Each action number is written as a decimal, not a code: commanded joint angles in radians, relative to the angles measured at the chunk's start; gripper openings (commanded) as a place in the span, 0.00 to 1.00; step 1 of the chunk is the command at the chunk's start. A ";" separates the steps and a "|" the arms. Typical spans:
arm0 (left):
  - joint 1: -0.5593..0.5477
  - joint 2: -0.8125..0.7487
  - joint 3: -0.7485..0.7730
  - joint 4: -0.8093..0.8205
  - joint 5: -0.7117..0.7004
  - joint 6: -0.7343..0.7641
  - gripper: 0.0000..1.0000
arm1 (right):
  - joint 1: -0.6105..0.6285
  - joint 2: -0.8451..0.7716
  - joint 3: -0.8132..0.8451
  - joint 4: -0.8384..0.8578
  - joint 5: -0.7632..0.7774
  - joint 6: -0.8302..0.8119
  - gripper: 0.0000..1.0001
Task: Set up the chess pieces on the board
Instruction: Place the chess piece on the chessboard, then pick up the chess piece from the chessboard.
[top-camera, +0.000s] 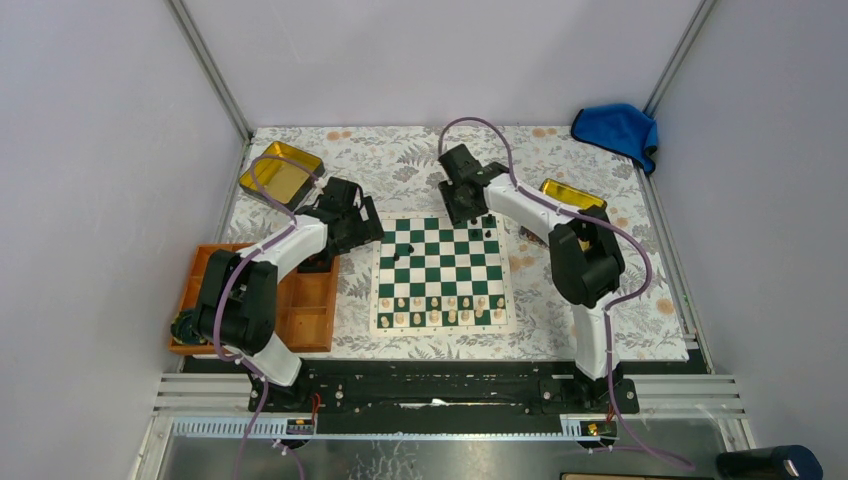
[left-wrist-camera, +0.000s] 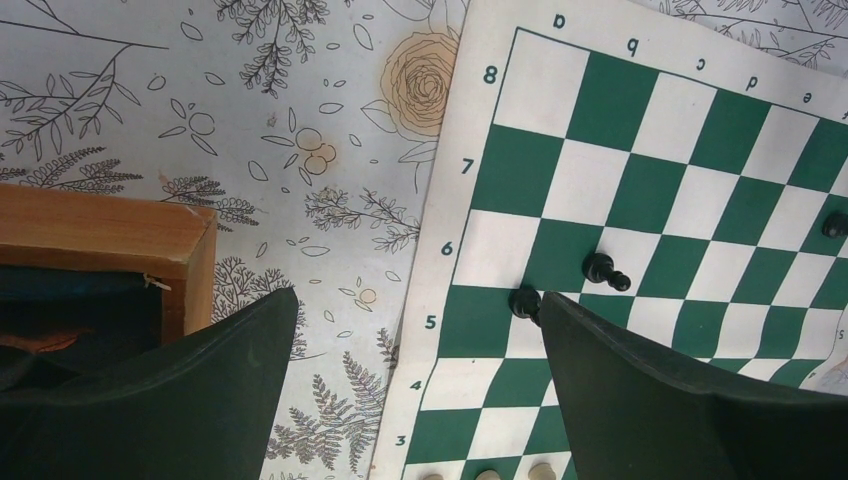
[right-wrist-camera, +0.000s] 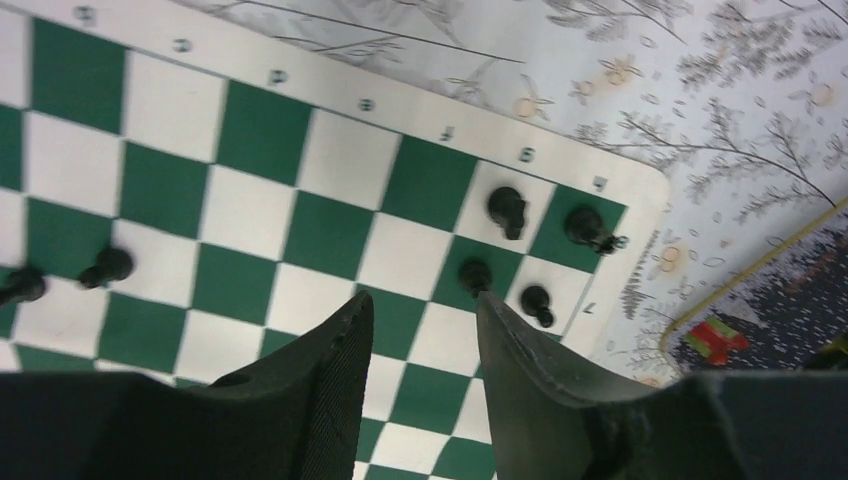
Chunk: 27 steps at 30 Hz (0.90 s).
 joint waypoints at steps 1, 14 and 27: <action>0.006 0.005 0.033 0.032 -0.018 0.004 0.99 | 0.070 -0.059 0.058 -0.010 -0.051 -0.033 0.50; 0.016 -0.037 -0.008 0.050 -0.031 -0.006 0.99 | 0.172 0.063 0.180 -0.010 -0.157 -0.036 0.52; 0.017 -0.056 -0.035 0.067 -0.023 -0.014 0.99 | 0.210 0.155 0.239 -0.021 -0.176 -0.020 0.52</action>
